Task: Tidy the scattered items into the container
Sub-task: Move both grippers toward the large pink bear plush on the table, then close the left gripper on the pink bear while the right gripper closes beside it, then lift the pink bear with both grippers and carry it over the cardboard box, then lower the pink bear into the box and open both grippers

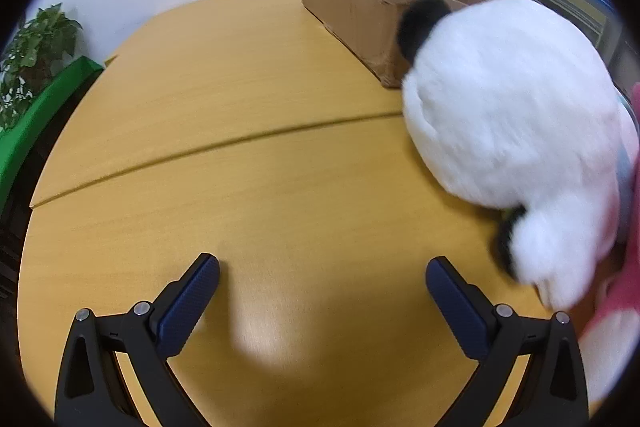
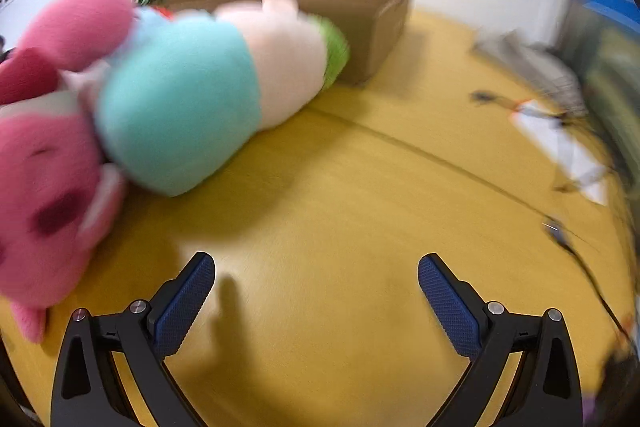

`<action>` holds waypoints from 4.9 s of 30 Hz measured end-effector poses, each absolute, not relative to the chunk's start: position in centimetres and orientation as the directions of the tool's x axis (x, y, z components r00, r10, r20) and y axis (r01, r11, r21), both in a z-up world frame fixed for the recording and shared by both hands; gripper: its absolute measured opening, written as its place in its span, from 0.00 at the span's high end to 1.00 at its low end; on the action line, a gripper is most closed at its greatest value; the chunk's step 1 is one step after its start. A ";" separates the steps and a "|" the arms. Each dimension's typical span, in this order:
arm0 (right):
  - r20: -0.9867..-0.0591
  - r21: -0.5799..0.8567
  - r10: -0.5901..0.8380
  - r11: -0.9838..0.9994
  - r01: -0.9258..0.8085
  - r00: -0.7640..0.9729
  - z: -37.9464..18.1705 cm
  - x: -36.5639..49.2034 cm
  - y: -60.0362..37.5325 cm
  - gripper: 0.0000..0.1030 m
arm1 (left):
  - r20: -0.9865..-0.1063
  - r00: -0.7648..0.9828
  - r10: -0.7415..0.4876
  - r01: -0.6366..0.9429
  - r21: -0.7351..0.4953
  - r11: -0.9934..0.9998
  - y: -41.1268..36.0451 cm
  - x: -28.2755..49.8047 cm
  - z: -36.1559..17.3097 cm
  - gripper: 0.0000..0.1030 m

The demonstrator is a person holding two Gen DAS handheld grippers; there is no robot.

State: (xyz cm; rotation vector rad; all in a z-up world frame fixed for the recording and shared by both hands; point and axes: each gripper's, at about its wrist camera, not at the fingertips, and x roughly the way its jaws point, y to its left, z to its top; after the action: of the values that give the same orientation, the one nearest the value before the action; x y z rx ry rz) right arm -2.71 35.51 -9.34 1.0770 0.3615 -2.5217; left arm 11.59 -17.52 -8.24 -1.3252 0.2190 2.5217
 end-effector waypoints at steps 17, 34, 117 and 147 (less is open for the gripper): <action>-0.514 0.146 -0.352 -0.935 0.324 -0.782 2.0 13.1 24.7 0.00 | -0.606 -0.762 0.230 -0.236 -0.072 -0.969 -11.0 24.6 5.2 0.01; -0.637 0.079 -0.138 -0.990 0.114 -0.759 0.0 12.2 22.7 0.00 | -0.652 -0.669 0.357 -0.294 -0.209 -0.933 -10.2 13.7 0.3 0.01; -0.339 0.216 -0.458 -0.888 0.406 -0.822 16.6 -12.4 21.6 0.37 | -0.504 -0.639 0.580 -0.518 -0.276 -0.810 -9.6 -12.3 16.9 0.38; -0.816 0.217 -0.166 -0.976 -0.027 -0.554 -4.9 -45.9 24.1 0.11 | -0.805 -0.277 0.524 -0.209 -0.482 -0.851 0.6 -41.9 -6.3 0.19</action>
State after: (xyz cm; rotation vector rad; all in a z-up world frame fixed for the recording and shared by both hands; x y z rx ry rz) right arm -45.87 24.12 -4.93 1.4430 -0.3140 -2.6830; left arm -41.89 0.58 -6.25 -1.5222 -0.3904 2.1605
